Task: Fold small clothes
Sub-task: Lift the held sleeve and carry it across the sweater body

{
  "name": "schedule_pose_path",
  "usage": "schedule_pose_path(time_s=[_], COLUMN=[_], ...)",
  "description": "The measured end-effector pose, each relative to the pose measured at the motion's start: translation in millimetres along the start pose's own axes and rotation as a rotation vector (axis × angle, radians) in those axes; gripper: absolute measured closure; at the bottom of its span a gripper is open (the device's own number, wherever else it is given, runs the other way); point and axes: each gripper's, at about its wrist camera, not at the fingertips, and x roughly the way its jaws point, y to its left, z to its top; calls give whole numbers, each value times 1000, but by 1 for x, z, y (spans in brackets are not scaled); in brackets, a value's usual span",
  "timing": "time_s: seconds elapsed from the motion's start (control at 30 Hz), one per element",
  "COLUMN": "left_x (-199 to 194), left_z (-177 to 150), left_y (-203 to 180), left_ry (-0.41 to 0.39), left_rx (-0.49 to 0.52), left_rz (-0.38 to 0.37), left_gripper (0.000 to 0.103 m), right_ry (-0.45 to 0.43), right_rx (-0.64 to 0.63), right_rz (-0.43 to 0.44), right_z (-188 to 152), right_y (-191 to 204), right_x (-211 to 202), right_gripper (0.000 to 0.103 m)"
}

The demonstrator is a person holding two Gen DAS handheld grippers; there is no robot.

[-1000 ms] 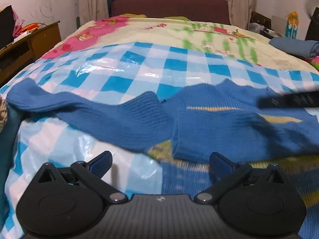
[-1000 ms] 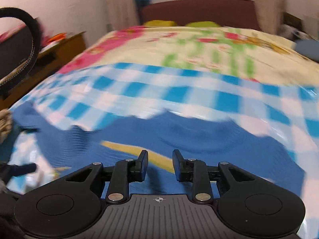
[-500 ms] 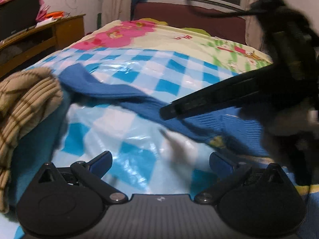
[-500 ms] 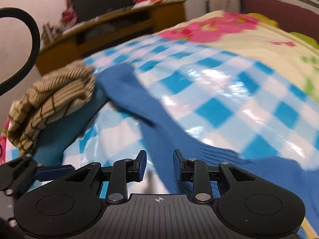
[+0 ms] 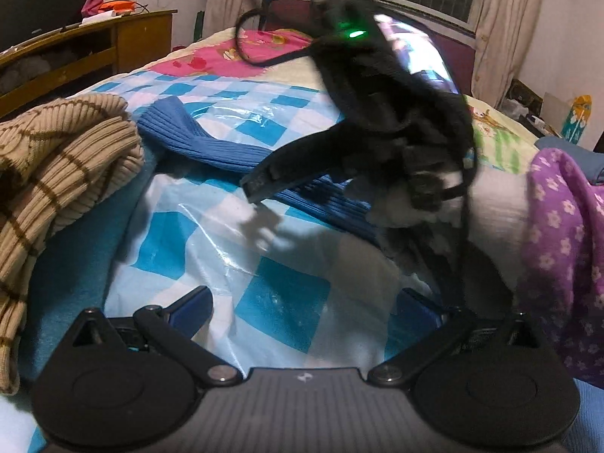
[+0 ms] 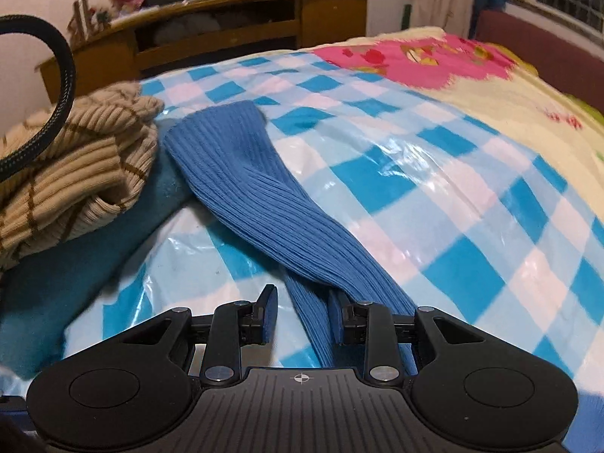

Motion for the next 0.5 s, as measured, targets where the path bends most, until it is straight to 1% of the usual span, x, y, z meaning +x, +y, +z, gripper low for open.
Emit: schedule_pose_path(time_s=[0.03,0.07,0.1,0.13,0.2,0.33,0.4,0.43,0.47,0.5], left_x=[-1,-2,-4,-5,-9,-11,-12,-13,-13,-14], left_z=[0,0,1,1,3,10,13,15,15,15], left_y=[0,0,1,0,-2,-13,-23,-28,-34,-38], left_ry=[0,-1,-2,-4,-15,-30,-39,-45,-55,-65], left_rx=[-2,-1,0,1,7,33,47,57,67,69], left_rz=[3,6,7,7,4,-13,-31,-44,-56,-61], left_gripper=[0,0,0,0,0,0,0,0,0,0], right_ry=[7,16,19,9,-49,-216,-322,-366,-386,-377], right_rx=[-13,-11,11,44,154,370,532,588,606,585], right_rz=[-20,-26,-25,-18,32,110,150,145,125,119], right_z=[2,5,8,11,14,7,-11,-22,-33,-40], right_y=[2,3,1,-3,-19,-64,-97,-111,-121,-126], right_x=[3,6,6,3,-17,-89,-132,-151,-167,-175], right_gripper=[74,79,90,97,102,103,103,103,103,103])
